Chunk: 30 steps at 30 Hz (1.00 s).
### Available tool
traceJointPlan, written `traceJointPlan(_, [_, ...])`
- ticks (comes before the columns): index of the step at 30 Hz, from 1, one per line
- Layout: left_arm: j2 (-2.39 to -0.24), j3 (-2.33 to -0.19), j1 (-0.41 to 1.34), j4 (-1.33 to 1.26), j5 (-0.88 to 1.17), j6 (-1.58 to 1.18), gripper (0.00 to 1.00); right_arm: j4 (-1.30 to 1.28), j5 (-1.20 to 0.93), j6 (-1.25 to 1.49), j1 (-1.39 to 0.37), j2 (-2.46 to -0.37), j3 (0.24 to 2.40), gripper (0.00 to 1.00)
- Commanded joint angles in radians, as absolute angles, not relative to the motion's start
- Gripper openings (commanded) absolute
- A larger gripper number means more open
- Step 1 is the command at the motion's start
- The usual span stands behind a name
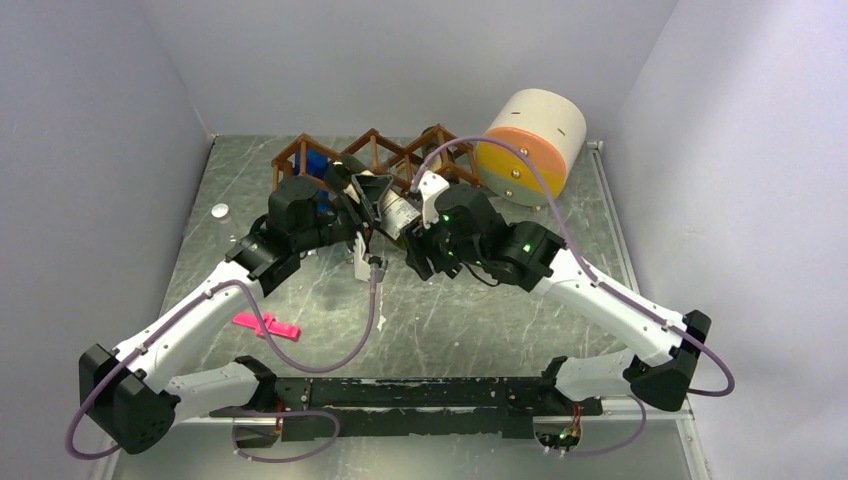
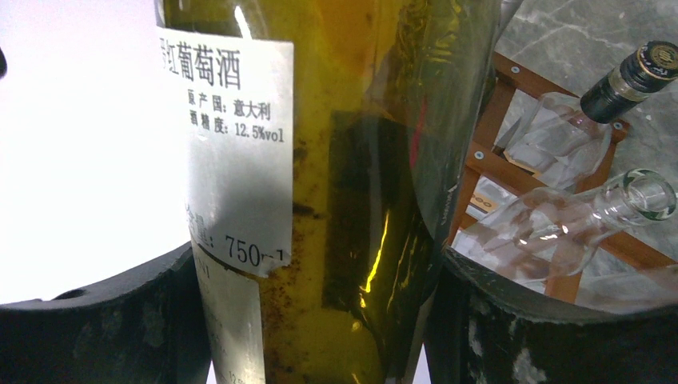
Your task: Put the wine bottle on the wine rack
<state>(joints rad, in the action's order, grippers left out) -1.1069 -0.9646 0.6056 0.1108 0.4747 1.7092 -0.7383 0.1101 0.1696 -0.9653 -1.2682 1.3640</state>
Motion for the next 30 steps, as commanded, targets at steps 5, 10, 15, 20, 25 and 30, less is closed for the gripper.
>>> traceJointPlan(5, [-1.075, -1.011, 0.613, 0.02, 0.533, 1.692, 0.07, -0.689, 0.077, 0.144, -0.95, -1.301, 1.358, 0.52])
traceJointPlan(10, [-1.074, -1.009, 0.613, 0.005, 0.528, 1.661, 0.22, -0.68, 0.082, 0.149, -0.948, -1.298, 1.351, 0.1])
traceJointPlan(15, [-1.068, -0.983, 0.613, -0.041, 0.528, 1.636, 0.95, -0.67, 0.125, 0.162, -0.943, -1.281, 1.352, 0.0])
traceJointPlan(20, [-1.07, -0.988, 0.613, -0.009, 0.503, 1.656, 0.94, -0.632, 0.21, 0.188, -0.939, -1.251, 1.357, 0.0])
traceJointPlan(25, [-1.066, -0.986, 0.613, 0.005, 0.467, 1.678, 0.94, -0.589, 0.341, 0.231, -0.926, -1.224, 1.369, 0.0])
traceJointPlan(30, [-1.061, -0.988, 0.613, 0.015, 0.453, 1.673, 0.94, -0.535, 0.392, 0.265, -0.895, -1.208, 1.37, 0.0])
